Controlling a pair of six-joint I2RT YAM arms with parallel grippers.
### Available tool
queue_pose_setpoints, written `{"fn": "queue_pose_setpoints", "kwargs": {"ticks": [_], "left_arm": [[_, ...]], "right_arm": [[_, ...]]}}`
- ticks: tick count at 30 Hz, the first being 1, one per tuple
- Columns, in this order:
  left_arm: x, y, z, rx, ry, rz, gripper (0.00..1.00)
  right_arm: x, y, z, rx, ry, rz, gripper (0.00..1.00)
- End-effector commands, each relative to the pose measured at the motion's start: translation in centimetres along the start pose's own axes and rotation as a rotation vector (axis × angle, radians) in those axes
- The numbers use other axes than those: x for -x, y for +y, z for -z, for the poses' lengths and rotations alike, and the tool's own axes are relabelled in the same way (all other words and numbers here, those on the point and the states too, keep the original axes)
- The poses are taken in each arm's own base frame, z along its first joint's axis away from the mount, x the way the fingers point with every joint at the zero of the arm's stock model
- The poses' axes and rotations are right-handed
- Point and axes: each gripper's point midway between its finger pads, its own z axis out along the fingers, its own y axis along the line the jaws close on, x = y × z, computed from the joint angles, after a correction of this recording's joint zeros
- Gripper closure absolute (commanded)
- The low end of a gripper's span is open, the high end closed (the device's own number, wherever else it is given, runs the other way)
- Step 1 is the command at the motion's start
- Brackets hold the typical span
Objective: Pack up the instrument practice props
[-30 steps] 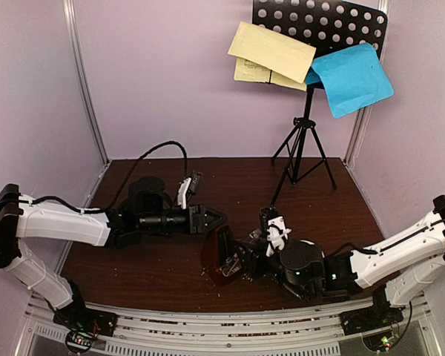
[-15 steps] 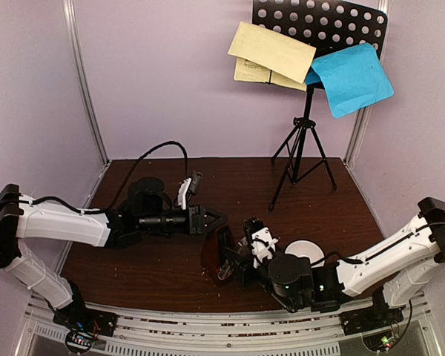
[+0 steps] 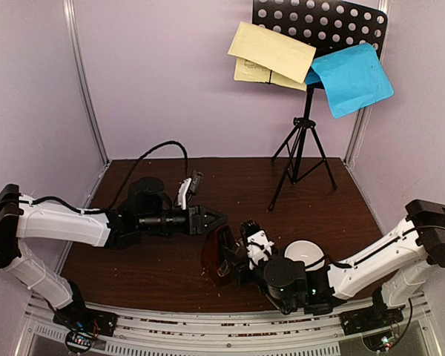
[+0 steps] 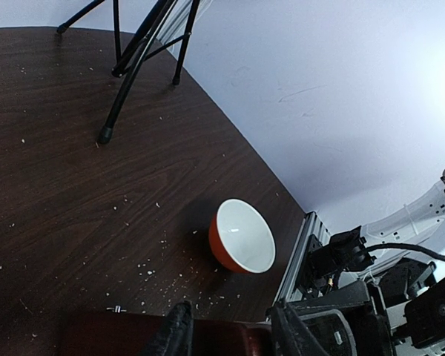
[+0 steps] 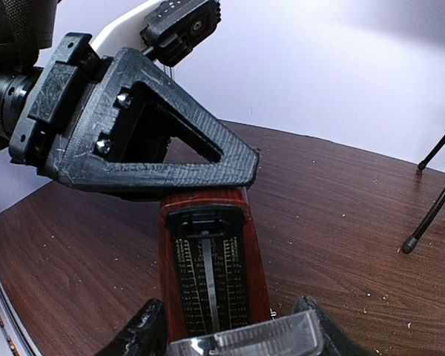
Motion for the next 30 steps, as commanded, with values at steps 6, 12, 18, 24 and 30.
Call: {"fn": "queue_pose_setpoints", "kwargs": {"ticks": [6, 12, 18, 24, 30], "left_arm": [[-0.4, 0.3, 0.1, 0.011, 0.023, -0.019, 0.61], [-0.4, 0.3, 0.1, 0.013, 0.022, -0.021, 0.62], [-0.4, 0.3, 0.2, 0.014, 0.022, -0.019, 0.62], [-0.4, 0.3, 0.3, 0.016, 0.019, -0.020, 0.63], [-0.5, 0.4, 0.3, 0.022, 0.022, -0.019, 0.63]], "right_arm": [[0.8, 0.0, -0.4, -0.040, -0.044, 0.012, 0.50], [0.5, 0.0, -0.5, -0.036, -0.043, 0.013, 0.50], [-0.6, 0.0, -0.7, -0.037, -0.020, 0.036, 0.50], [-1.6, 0.5, -0.9, -0.013, 0.005, 0.054, 0.50], [-3.1, 0.8, -1.2, -0.008, 0.042, 0.089, 0.49]]}}
